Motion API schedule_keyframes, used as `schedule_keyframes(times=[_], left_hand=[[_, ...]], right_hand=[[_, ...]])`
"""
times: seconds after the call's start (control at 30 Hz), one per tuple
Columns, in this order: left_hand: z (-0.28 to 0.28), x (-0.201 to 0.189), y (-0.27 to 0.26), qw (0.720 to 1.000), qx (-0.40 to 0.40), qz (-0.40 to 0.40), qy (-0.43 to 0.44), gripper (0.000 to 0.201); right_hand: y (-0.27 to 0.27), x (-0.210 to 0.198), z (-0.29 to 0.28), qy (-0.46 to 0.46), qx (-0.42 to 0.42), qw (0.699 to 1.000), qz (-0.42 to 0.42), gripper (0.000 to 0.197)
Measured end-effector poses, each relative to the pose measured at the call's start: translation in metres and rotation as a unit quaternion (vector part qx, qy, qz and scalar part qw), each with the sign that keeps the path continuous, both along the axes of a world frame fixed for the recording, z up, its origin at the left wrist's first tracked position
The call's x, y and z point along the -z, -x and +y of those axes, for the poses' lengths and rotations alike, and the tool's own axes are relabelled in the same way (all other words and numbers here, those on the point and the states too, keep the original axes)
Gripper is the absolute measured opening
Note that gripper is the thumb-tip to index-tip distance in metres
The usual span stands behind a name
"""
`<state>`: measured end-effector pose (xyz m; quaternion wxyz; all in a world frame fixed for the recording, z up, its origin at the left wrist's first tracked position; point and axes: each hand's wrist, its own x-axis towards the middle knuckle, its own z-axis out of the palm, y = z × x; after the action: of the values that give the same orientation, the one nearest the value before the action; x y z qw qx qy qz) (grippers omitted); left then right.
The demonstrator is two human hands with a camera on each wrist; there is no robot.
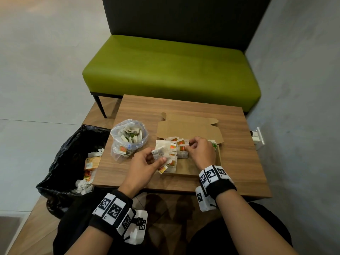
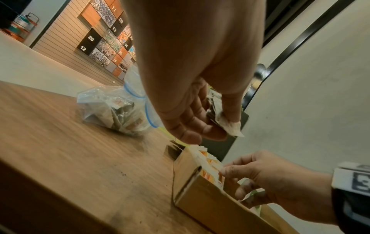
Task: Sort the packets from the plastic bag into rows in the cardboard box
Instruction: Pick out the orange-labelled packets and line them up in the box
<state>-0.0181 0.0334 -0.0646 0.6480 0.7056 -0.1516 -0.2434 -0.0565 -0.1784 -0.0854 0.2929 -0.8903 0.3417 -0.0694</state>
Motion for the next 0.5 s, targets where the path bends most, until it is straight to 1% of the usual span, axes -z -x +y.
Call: schedule_keyframes(times=[0.07,0.13,0.17,0.2,0.23,0.27,0.3,0.37,0.5], left_hand=[[-0.002,0.000,0.000,1.000,0.000,0.006,0.004,0.028],[-0.004,0.001,0.001,1.000,0.002,0.013,0.007,0.027],[-0.006,0.001,0.002,1.000,0.004,0.016,0.009,0.027],[-0.008,0.002,0.003,1.000,0.007,0.019,0.012,0.027],[-0.010,0.002,0.004,1.000,0.011,0.021,0.016,0.026],[-0.013,0.002,0.005,0.999,0.014,0.023,0.020,0.025],[-0.015,0.002,0.007,0.999,0.017,0.025,0.024,0.025],[-0.019,-0.001,0.010,0.999,0.026,0.030,0.034,0.027],[-0.021,-0.005,0.015,0.998,0.037,0.031,0.033,0.038]], right_hand=[[0.005,-0.005,-0.003,-0.004,0.003,1.000,-0.024,0.013],[0.011,-0.015,-0.003,-0.020,0.000,0.996,-0.082,0.013],[0.014,-0.022,-0.001,-0.063,-0.010,0.991,-0.118,0.013],[0.017,-0.030,0.003,-0.134,-0.028,0.980,-0.146,0.013],[0.019,-0.039,0.008,-0.218,-0.055,0.962,-0.155,0.014],[0.022,-0.046,0.013,-0.286,-0.086,0.943,-0.147,0.016],[0.023,-0.049,0.016,-0.324,-0.113,0.931,-0.129,0.019],[0.025,-0.051,0.019,-0.347,-0.142,0.922,-0.099,0.022],[0.027,-0.046,0.017,-0.385,-0.155,0.906,-0.086,0.018]])
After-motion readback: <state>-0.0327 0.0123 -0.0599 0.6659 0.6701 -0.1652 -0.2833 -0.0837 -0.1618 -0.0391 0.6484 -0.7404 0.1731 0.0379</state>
